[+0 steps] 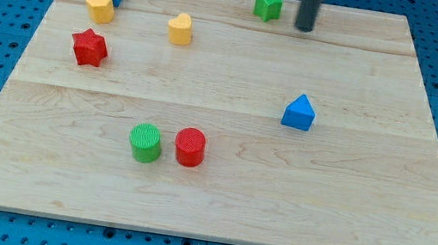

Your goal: Move the green star slightly towards the left side

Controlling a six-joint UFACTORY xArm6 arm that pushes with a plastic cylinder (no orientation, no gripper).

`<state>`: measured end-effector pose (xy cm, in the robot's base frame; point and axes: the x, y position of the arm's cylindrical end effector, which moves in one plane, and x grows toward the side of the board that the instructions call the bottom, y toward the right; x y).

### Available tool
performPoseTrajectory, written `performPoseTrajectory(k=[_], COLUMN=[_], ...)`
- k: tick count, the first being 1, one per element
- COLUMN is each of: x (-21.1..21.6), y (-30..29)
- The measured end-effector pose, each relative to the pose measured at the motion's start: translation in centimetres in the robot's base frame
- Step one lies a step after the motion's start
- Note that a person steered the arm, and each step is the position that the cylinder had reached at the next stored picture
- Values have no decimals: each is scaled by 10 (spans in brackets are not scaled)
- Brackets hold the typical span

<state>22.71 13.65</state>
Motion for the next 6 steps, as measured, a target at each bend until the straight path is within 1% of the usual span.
performPoseTrajectory(k=[1,2,3,4,5,6], x=[-36,-32,-28,-29,-7,62], y=[1,-101,-102,-88,-86,-105])
